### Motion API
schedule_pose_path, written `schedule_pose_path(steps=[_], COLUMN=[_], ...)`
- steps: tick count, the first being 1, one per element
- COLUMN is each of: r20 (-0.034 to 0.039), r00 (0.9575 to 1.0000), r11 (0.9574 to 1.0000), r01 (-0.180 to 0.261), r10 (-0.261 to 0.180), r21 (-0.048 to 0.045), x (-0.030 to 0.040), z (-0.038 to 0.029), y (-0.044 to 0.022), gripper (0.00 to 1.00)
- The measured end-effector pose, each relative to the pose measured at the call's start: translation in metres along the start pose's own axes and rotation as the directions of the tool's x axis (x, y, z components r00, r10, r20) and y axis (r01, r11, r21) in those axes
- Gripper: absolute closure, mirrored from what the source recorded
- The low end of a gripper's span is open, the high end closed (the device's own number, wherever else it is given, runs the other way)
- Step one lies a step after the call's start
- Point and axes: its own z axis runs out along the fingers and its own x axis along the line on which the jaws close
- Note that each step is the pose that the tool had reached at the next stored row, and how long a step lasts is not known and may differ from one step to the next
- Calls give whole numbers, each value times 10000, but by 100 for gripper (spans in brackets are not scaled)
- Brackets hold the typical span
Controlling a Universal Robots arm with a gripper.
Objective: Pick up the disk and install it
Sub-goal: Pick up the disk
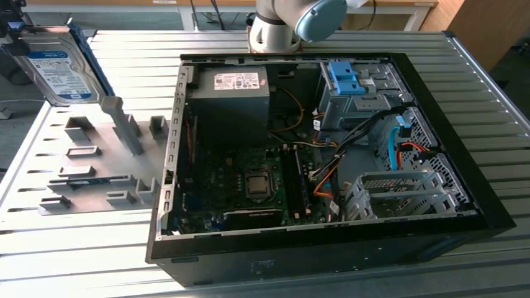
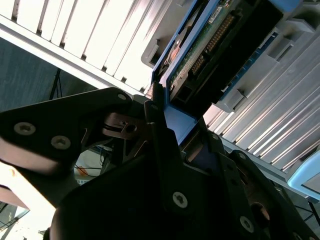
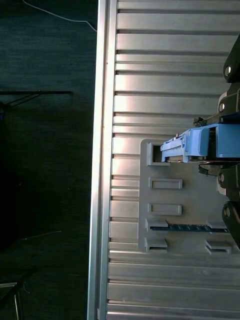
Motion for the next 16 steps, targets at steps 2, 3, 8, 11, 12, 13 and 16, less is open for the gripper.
schedule_pose_path(steps=[2,3,8,11,12,13,16], r20=[0,0,0,1,0,0,0], r00=[10000,10000,10000,10000,10000,10000,10000], r11=[10000,10000,10000,10000,10000,10000,10000], r01=[0,0,0,0,0,0,0], r10=[0,0,0,0,0,0,0], r21=[0,1,0,1,1,0,0], x=[0,0,0,-1,-1,-1,-1], z=[-8,-11,-35,-45,-49,-53,-62], y=[0,0,0,1,1,1,1], gripper=[63,63,63,63,63,63,63])
